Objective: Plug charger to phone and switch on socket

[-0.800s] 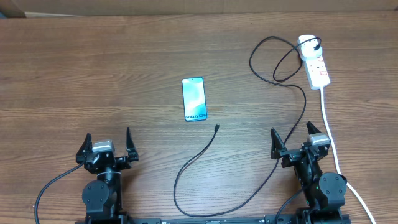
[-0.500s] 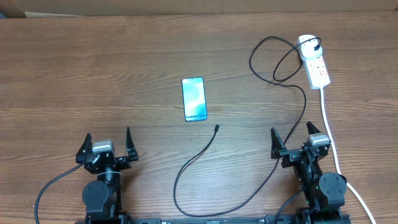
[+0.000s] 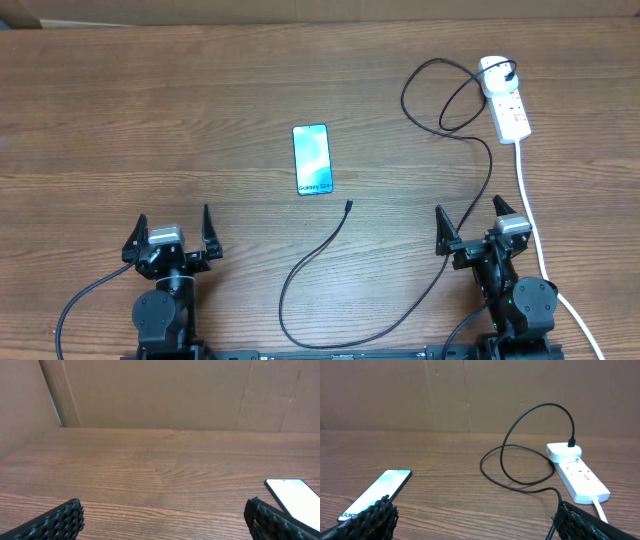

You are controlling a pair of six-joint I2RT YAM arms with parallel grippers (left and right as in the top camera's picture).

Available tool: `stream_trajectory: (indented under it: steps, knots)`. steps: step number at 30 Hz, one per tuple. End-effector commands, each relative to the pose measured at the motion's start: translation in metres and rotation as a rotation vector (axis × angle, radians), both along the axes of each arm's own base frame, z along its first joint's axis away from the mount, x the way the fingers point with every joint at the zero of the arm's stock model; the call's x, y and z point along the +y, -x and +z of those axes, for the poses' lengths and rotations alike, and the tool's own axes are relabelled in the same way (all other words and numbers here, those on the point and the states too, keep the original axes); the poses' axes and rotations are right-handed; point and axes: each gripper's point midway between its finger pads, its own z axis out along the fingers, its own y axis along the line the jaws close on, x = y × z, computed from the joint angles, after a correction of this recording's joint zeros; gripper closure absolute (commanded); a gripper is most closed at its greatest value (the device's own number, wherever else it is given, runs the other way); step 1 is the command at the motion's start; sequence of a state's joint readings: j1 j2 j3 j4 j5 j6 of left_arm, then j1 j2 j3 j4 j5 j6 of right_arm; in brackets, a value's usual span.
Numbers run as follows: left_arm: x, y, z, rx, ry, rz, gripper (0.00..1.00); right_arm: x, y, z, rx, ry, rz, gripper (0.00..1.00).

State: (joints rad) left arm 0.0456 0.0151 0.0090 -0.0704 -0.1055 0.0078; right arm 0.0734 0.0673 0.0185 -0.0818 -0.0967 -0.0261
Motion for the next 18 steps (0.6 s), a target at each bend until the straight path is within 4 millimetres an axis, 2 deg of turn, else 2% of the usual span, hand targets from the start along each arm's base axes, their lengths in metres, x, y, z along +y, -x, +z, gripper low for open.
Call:
stream_trajectory:
  steps: [1, 18]
  knots:
    - [-0.0026, 0.0, 0.001, -0.006, -0.018, -0.014, 0.0, 0.0001, -0.0001, -0.0024, -0.001, -0.002, -0.002, 0.0]
    - [-0.0026, 0.0, 0.001, -0.006, -0.018, -0.014, 0.01, 0.0001, -0.0001, -0.0024, -0.001, -0.002, -0.002, 0.0]
